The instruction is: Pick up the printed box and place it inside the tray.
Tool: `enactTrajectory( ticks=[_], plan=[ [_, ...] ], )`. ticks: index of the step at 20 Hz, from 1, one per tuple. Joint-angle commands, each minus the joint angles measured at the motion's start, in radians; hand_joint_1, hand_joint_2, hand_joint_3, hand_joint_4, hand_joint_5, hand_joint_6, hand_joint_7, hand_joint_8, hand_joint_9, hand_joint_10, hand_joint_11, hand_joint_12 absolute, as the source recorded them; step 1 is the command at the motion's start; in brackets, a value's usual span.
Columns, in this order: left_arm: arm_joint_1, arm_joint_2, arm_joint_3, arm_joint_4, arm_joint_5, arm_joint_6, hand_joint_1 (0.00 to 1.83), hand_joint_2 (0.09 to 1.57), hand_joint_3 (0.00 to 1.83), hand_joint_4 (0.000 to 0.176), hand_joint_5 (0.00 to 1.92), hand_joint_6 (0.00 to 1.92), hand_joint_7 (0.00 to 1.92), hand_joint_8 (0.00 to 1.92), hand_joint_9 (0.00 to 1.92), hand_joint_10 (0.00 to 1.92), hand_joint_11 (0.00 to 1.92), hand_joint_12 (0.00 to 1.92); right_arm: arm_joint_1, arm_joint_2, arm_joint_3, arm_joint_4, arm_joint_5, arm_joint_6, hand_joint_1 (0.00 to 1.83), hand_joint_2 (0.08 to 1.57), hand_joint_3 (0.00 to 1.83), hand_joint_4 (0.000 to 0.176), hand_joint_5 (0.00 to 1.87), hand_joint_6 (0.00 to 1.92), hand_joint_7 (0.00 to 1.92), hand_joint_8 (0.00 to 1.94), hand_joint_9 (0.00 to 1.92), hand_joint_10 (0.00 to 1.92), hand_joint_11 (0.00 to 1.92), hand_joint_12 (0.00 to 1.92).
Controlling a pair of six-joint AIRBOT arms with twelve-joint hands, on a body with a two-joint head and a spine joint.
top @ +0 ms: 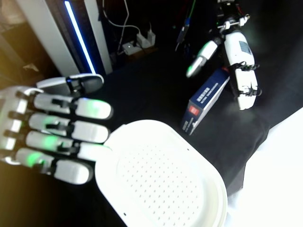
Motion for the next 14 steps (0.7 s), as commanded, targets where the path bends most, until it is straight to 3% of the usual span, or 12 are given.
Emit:
enactTrajectory(
  ticks=[1, 2, 3, 4, 5, 6, 7, 8, 9, 10, 11, 14],
  plan=[
    [-0.004, -0.001, -0.002, -0.009, -0.111, -0.007, 1.26, 1.01, 0.0, 0.0, 1.14, 0.23, 1.17, 0.6, 1.29, 0.22, 0.96, 1.06, 0.016, 0.004, 0.004, 0.016, 0.119, 0.005, 0.64, 0.58, 0.0, 0.0, 0.01, 0.0, 0.07, 0.01, 0.13, 0.01, 0.0, 0.59],
    [0.0, -0.004, -0.002, -0.011, -0.116, -0.007, 1.29, 1.03, 0.0, 0.0, 1.23, 0.23, 1.2, 0.81, 1.45, 0.3, 1.09, 1.19, 0.016, 0.002, 0.004, 0.016, 0.12, 0.005, 0.62, 0.56, 0.0, 0.0, 0.03, 0.0, 0.1, 0.01, 0.08, 0.0, 0.0, 0.53],
    [0.012, -0.008, 0.0, -0.028, -0.13, -0.007, 1.22, 1.02, 0.0, 0.0, 1.23, 0.47, 1.27, 0.74, 1.46, 0.62, 1.18, 1.33, 0.016, -0.001, 0.004, 0.017, 0.12, 0.005, 0.59, 0.58, 0.0, 0.0, 0.03, 0.0, 0.14, 0.01, 0.07, 0.0, 0.0, 0.4],
    [0.032, -0.014, 0.005, -0.069, -0.153, -0.007, 1.2, 1.03, 0.0, 0.0, 1.19, 0.59, 1.25, 1.0, 1.36, 1.13, 1.21, 1.58, 0.016, -0.005, 0.006, 0.017, 0.12, 0.005, 0.59, 0.58, 0.0, 0.0, 0.03, 0.0, 0.16, 0.0, 0.07, 0.0, 0.0, 0.26],
    [0.056, -0.026, 0.016, -0.115, -0.186, -0.007, 1.2, 1.03, 0.0, 0.0, 1.17, 0.63, 1.22, 1.03, 1.28, 1.29, 1.17, 1.67, 0.016, -0.014, 0.012, 0.017, 0.12, 0.005, 0.62, 0.58, 0.0, 0.0, 0.05, 0.0, 0.17, 0.01, 0.08, 0.0, 0.0, 0.24],
    [0.068, -0.042, 0.034, -0.143, -0.202, -0.007, 1.19, 1.04, 0.0, 0.0, 1.14, 0.69, 1.15, 1.29, 1.24, 1.56, 1.19, 1.84, 0.016, -0.018, 0.014, 0.017, 0.12, 0.005, 0.63, 0.58, 0.0, 0.0, 0.06, 0.0, 0.17, 0.0, 0.08, 0.0, 0.0, 0.29],
    [0.075, -0.057, 0.055, -0.145, -0.214, -0.007, 1.19, 1.06, 0.0, 0.0, 1.09, 0.78, 1.1, 1.2, 1.21, 1.43, 1.13, 1.69, 0.016, -0.018, 0.015, 0.017, 0.12, 0.005, 0.65, 0.61, 0.0, 0.0, 0.06, 0.0, 0.14, 0.01, 0.07, 0.0, 0.0, 0.22],
    [0.075, -0.058, 0.056, -0.145, -0.214, -0.007, 1.18, 1.08, 0.0, 0.0, 1.05, 0.85, 1.21, 0.71, 1.25, 1.12, 1.12, 1.52, 0.016, -0.018, 0.014, 0.017, 0.12, 0.005, 0.64, 0.61, 0.0, 0.0, 0.05, 0.0, 0.11, 0.0, 0.06, 0.01, 0.0, 0.01],
    [0.075, -0.058, 0.056, -0.145, -0.214, -0.007, 1.18, 1.08, 0.0, 0.0, 1.05, 0.85, 1.21, 0.71, 1.25, 1.12, 1.12, 1.52, 0.016, -0.018, 0.014, 0.017, 0.12, 0.005, 0.64, 0.61, 0.0, 0.0, 0.05, 0.0, 0.11, 0.0, 0.06, 0.01, 0.0, 0.01],
    [0.083, -0.061, 0.074, -0.145, -0.237, -0.007, 1.18, 1.07, 0.0, 0.0, 1.08, 0.8, 1.3, 0.54, 1.28, 1.04, 1.12, 1.48, 0.016, -0.018, 0.014, 0.017, 0.12, 0.007, 0.64, 0.61, 0.0, 0.0, 0.04, 0.0, 0.11, 0.0, 0.06, 0.01, 0.0, 0.0],
    [0.088, -0.052, 0.078, -0.148, -0.264, -0.007, 1.25, 1.1, 0.01, 0.0, 1.02, 0.67, 1.07, 1.07, 1.13, 1.18, 0.96, 1.6, 0.016, -0.018, 0.014, 0.017, 0.12, 0.007, 0.62, 0.6, 0.0, 0.0, 0.04, 0.0, 0.12, 0.0, 0.06, 0.01, 0.0, 0.0],
    [0.08, -0.003, 0.055, -0.2, -0.38, -0.007, 1.25, 1.1, 0.0, 0.0, 1.05, 0.69, 0.98, 1.17, 0.92, 0.97, 0.73, 1.55, 0.016, -0.021, 0.018, 0.017, 0.12, 0.007, 0.62, 0.59, 0.0, 0.012, 0.04, 0.0, 0.11, 0.0, 0.07, 0.01, 0.04, 0.02]
  ],
)
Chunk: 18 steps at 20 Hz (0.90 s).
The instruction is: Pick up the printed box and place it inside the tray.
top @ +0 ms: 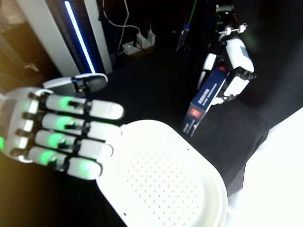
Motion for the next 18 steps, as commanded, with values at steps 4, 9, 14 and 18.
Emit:
enactTrajectory(
  ticks=[4, 9, 14, 18],
  plan=[
    [-0.083, 0.063, -0.042, 0.009, -0.258, -0.009, 1.28, 1.07, 0.0, 0.0, 1.1, 0.56, 1.11, 0.99, 1.07, 0.84, 0.87, 1.41, 0.016, -0.006, 0.016, 0.017, 0.123, 0.012, 0.59, 0.71, 0.01, 0.057, 0.04, 0.0, 0.02, 0.0, 0.02, 0.0, 0.07, 0.04],
    [-0.142, 0.078, -0.086, 0.075, -0.32, -0.009, 1.24, 1.1, 0.0, 0.0, 0.98, 0.87, 1.04, 1.02, 1.04, 0.55, 0.75, 1.4, 0.031, -0.061, 0.066, 0.017, 0.101, 0.07, 0.6, 0.67, 0.01, 0.06, 0.0, 0.0, 0.06, 0.02, 0.08, 0.0, 0.01, 0.28],
    [-0.192, 0.07, -0.12, 0.158, -0.347, -0.009, 1.26, 1.08, 0.0, 0.0, 1.13, 0.56, 1.02, 1.1, 0.93, 1.14, 0.8, 1.64, 0.109, -0.118, 0.102, -0.007, 0.039, 0.07, 0.59, 0.58, 0.0, 0.132, 0.0, 0.0, 0.1, 0.0, 0.11, 0.01, 0.0, 0.47],
    [-0.208, 0.036, -0.12, 0.178, -0.354, -0.009, 1.27, 1.07, 0.0, 0.0, 1.16, 0.5, 1.06, 1.05, 0.99, 1.1, 0.84, 1.56, 0.147, -0.175, 0.133, -0.018, 0.012, 0.073, 0.66, 0.53, 0.0, 0.162, 0.0, 0.0, 0.04, 0.01, 0.08, 0.01, 0.0, 0.47]
  ],
)
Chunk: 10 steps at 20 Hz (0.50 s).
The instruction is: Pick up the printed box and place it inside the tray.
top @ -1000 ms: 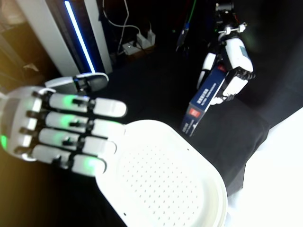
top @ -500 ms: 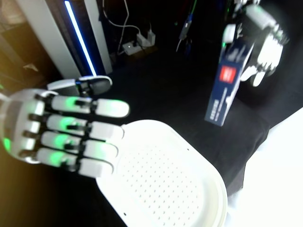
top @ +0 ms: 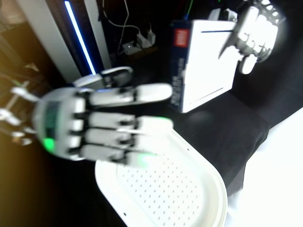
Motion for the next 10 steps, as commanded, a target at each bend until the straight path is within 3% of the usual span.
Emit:
enactTrajectory(
  ticks=[1, 2, 3, 4, 5, 7, 9, 10],
  plan=[
    [-0.019, -0.001, 0.004, -0.016, -0.13, -0.008, 1.27, 1.06, 0.0, 0.0, 1.19, 0.45, 1.05, 1.06, 1.0, 1.1, 0.84, 1.56, 0.021, 0.001, 0.01, 0.016, 0.112, 0.009, 0.67, 0.52, 0.0, 0.165, 0.0, 0.0, 0.05, 0.0, 0.07, 0.0, 0.0, 0.34],
    [-0.02, -0.007, 0.006, -0.016, -0.133, -0.008, 1.27, 1.06, 0.0, 0.0, 1.19, 0.45, 1.05, 1.06, 1.0, 1.1, 0.84, 1.56, 0.027, -0.008, 0.014, 0.016, 0.112, 0.009, 0.67, 0.52, 0.0, 0.165, 0.0, 0.0, 0.05, 0.0, 0.07, 0.0, 0.0, 0.34],
    [-0.021, -0.016, 0.009, -0.017, -0.136, -0.008, 1.27, 1.04, 0.0, 0.0, 1.2, 0.47, 1.13, 0.89, 1.09, 0.86, 0.92, 1.44, 0.037, -0.018, 0.017, 0.019, 0.112, 0.009, 0.66, 0.54, 0.0, 0.163, 0.0, 0.0, 0.06, 0.0, 0.08, 0.0, 0.0, 0.46],
    [-0.021, -0.028, 0.013, -0.02, -0.142, -0.008, 1.27, 1.04, 0.0, 0.0, 1.2, 0.47, 1.13, 0.89, 1.09, 0.86, 0.92, 1.44, 0.046, -0.027, 0.019, 0.021, 0.113, 0.009, 0.66, 0.54, 0.0, 0.163, 0.0, 0.0, 0.06, 0.0, 0.08, 0.0, 0.0, 0.46],
    [-0.021, -0.04, 0.017, -0.022, -0.144, -0.008, 1.29, 1.03, 0.0, 0.0, 1.18, 0.46, 1.18, 0.83, 1.15, 0.87, 0.95, 1.46, 0.052, -0.034, 0.021, 0.02, 0.113, 0.009, 0.67, 0.59, 0.01, 0.172, 0.0, 0.0, 0.07, 0.0, 0.07, 0.0, 0.0, 0.31],
    [-0.02, -0.07, 0.03, -0.027, -0.148, -0.008, 1.29, 1.03, 0.0, 0.0, 1.2, 0.4, 1.19, 0.84, 1.14, 0.83, 0.93, 1.46, 0.059, -0.045, 0.021, 0.019, 0.117, 0.01, 0.64, 0.59, 0.01, 0.167, 0.0, 0.0, 0.06, 0.0, 0.06, 0.0, 0.0, 0.3],
    [-0.019, -0.102, 0.043, -0.031, -0.15, -0.008, 1.27, 1.04, 0.0, 0.0, 1.19, 0.46, 1.15, 0.86, 1.15, 0.59, 0.9, 1.35, 0.062, -0.053, 0.021, 0.02, 0.122, 0.01, 0.58, 0.6, 0.0, 0.16, 0.0, 0.0, 0.05, 0.0, 0.09, 0.01, 0.0, 0.43],
    [-0.019, -0.116, 0.047, -0.032, -0.152, -0.008, 1.28, 1.07, 0.0, 0.0, 1.16, 0.41, 1.08, 1.05, 1.13, 0.7, 0.89, 1.45, 0.064, -0.056, 0.021, 0.02, 0.122, 0.01, 0.58, 0.59, 0.0, 0.165, 0.0, 0.0, 0.06, 0.0, 0.1, 0.01, 0.0, 0.51]
  ],
)
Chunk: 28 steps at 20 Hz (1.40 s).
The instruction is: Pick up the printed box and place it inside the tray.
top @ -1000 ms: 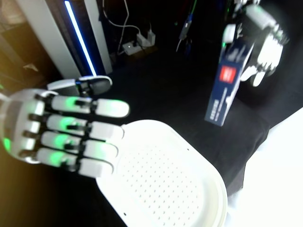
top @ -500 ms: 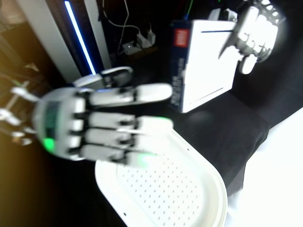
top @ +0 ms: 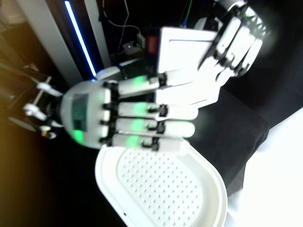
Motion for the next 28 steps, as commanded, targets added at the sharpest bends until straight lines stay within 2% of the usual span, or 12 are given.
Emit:
enactTrajectory(
  ticks=[1, 2, 6, 7, 8, 9, 13, 15, 16, 18, 20, 28],
  plan=[
    [-0.01, -0.002, 0.005, -0.019, -0.141, -0.009, 1.28, 1.07, 0.0, 0.0, 1.16, 0.41, 1.08, 1.05, 1.13, 0.7, 0.89, 1.45, 0.015, 0.003, 0.003, 0.014, 0.121, 0.008, 0.58, 0.59, 0.0, 0.165, 0.0, 0.0, 0.06, 0.0, 0.1, 0.01, 0.0, 0.51],
    [0.0, -0.012, 0.007, -0.03, -0.155, -0.009, 1.27, 1.1, 0.0, 0.0, 1.05, 0.54, 1.04, 1.15, 1.12, 1.04, 0.95, 1.52, 0.018, -0.005, 0.004, 0.014, 0.122, 0.008, 0.6, 0.62, 0.0, 0.161, 0.0, 0.0, 0.09, 0.0, 0.12, 0.0, 0.0, 0.57],
    [0.011, -0.042, 0.027, -0.043, -0.165, -0.009, 1.27, 1.11, 0.0, 0.0, 1.0, 0.64, 1.04, 1.15, 1.14, 1.12, 1.04, 1.5, 0.022, -0.019, 0.01, 0.014, 0.125, 0.008, 0.67, 0.7, 0.01, 0.125, 0.08, 0.01, 0.21, 0.01, 0.18, 0.01, 0.0, 0.5],
    [0.014, -0.044, 0.027, -0.044, -0.172, -0.009, 1.28, 1.1, 0.0, 0.0, 1.03, 0.6, 1.05, 1.14, 1.12, 1.11, 1.01, 1.54, 0.022, -0.023, 0.009, 0.014, 0.132, 0.008, 1.07, 0.96, 0.0, 0.0, 0.64, 0.04, 1.01, 0.11, 1.02, 0.26, 0.79, 1.02],
    [0.015, -0.046, 0.027, -0.044, -0.173, -0.009, 1.28, 1.1, 0.0, 0.0, 1.03, 0.6, 1.05, 1.14, 1.12, 1.11, 1.01, 1.54, 0.022, -0.026, 0.009, 0.014, 0.139, 0.008, 1.07, 0.96, 0.0, 0.0, 0.64, 0.04, 1.01, 0.11, 1.02, 0.26, 0.79, 1.02],
    [0.018, -0.051, 0.029, -0.047, -0.174, -0.009, 1.28, 1.1, 0.0, 0.0, 1.01, 0.63, 1.05, 1.13, 1.13, 1.14, 1.0, 1.56, 0.022, -0.031, 0.009, 0.015, 0.161, 0.009, 1.17, 1.08, 0.0, 0.0, 1.03, 0.83, 1.39, 0.34, 1.28, 0.98, 1.04, 1.51],
    [0.024, -0.051, 0.029, -0.059, -0.182, -0.009, 1.27, 1.12, 0.0, 0.0, 0.99, 0.64, 1.0, 1.24, 1.08, 1.43, 0.99, 1.78, 0.022, -0.031, 0.008, 0.015, 0.167, 0.017, 1.16, 1.11, 0.0, 0.0, 0.99, 0.96, 1.15, 0.85, 1.13, 1.28, 0.95, 1.63],
    [0.03, -0.05, 0.029, -0.062, -0.186, -0.009, 1.26, 1.13, 0.0, 0.0, 0.95, 0.73, 0.98, 1.25, 1.05, 1.29, 0.98, 1.58, 0.022, -0.031, 0.008, 0.014, 0.175, 0.028, 1.16, 1.11, 0.0, 0.0, 0.99, 0.96, 1.16, 0.76, 1.15, 1.22, 0.96, 1.63],
    [0.033, -0.05, 0.03, -0.062, -0.182, -0.009, 1.13, 1.21, 0.0, 0.0, 0.81, 1.17, 0.82, 0.7, 0.92, 0.9, 0.85, 1.23, 0.022, -0.031, 0.008, 0.014, 0.177, 0.03, 1.16, 1.1, 0.0, 0.0, 1.0, 0.94, 1.13, 0.8, 1.12, 1.19, 0.94, 1.58],
    [0.043, -0.051, 0.037, -0.055, -0.188, -0.009, 0.47, 1.08, 0.0, 0.0, 0.12, 0.22, 0.22, 0.05, 0.32, 0.18, 0.13, 0.78, 0.027, -0.031, 0.008, 0.015, 0.191, 0.032, 1.16, 1.1, 0.0, 0.0, 0.99, 0.96, 1.13, 0.83, 1.13, 1.26, 0.98, 1.64],
    [0.046, -0.052, 0.049, -0.043, -0.196, -0.009, 0.24, 0.83, 0.0, 0.16, 0.0, 0.01, 0.01, 0.0, 0.02, 0.01, 0.0, 0.12, 0.034, -0.031, 0.006, 0.014, 0.193, 0.034, 1.16, 1.09, 0.0, 0.0, 1.03, 0.9, 1.16, 0.98, 1.17, 1.42, 1.04, 1.73],
    [0.087, -0.026, 0.042, -0.058, -0.242, -0.009, 0.21, 0.82, 0.01, 0.176, 0.0, 0.0, 0.0, 0.0, 0.0, 0.0, 0.0, 0.0, 0.035, 0.01, 0.009, -0.049, 0.162, 0.033, 1.18, 1.06, 0.0, 0.0, 1.1, 0.79, 1.22, 1.48, 1.38, 1.72, 1.33, 1.92]
  ],
)
